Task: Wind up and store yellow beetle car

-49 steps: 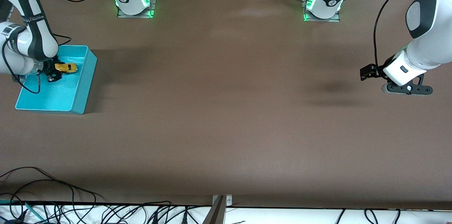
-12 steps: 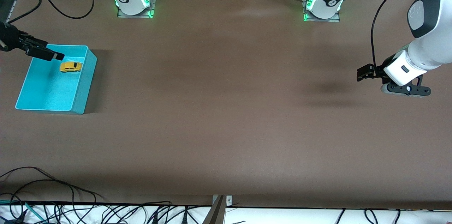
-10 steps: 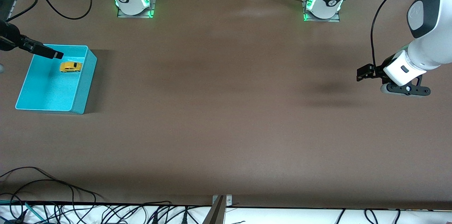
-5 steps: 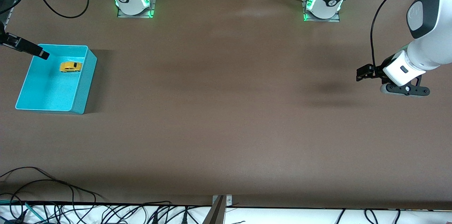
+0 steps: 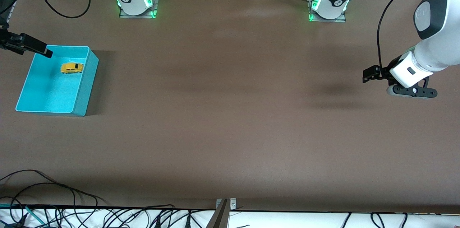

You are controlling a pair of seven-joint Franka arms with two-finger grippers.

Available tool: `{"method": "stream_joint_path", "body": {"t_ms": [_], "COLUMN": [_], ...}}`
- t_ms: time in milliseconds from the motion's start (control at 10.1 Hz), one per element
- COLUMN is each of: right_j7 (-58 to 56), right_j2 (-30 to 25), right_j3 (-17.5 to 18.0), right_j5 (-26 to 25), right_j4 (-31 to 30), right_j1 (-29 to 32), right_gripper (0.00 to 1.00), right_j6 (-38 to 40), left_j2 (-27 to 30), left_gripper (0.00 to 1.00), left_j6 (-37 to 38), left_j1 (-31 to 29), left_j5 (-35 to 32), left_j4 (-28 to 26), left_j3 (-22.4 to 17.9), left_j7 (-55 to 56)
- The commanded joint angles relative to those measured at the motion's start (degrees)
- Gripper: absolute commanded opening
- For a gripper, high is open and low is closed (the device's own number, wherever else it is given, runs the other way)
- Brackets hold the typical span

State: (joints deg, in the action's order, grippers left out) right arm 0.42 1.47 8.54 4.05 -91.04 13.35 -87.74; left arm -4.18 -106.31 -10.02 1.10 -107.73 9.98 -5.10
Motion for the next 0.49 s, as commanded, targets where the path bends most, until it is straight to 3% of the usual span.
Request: {"method": "stream_joint_path", "body": {"t_ms": [0,395], "right_j7": [-2.34,-2.61], "right_j2": [-0.68,-2.43], "right_j3": [-3.68,-5.11], "right_j5": [-1.06,-2.73], "right_j4": [-1.42,-3.87], "right_j1": [-5.58,-8.6], "right_gripper": [1.0,1.0], "right_j6": [-1.03,-0.68], "left_j2": [0.31,0.23], "left_gripper": [1.0,1.0], "left_j6": [0.22,0.22], "left_j1": [-0.44,-0.88], "left_j5": [0.84,0.84], "left_j4": [-0.11,-0.11], "left_j3": [0.13,-0.05], "left_j7": [-1.66,-2.63]}}
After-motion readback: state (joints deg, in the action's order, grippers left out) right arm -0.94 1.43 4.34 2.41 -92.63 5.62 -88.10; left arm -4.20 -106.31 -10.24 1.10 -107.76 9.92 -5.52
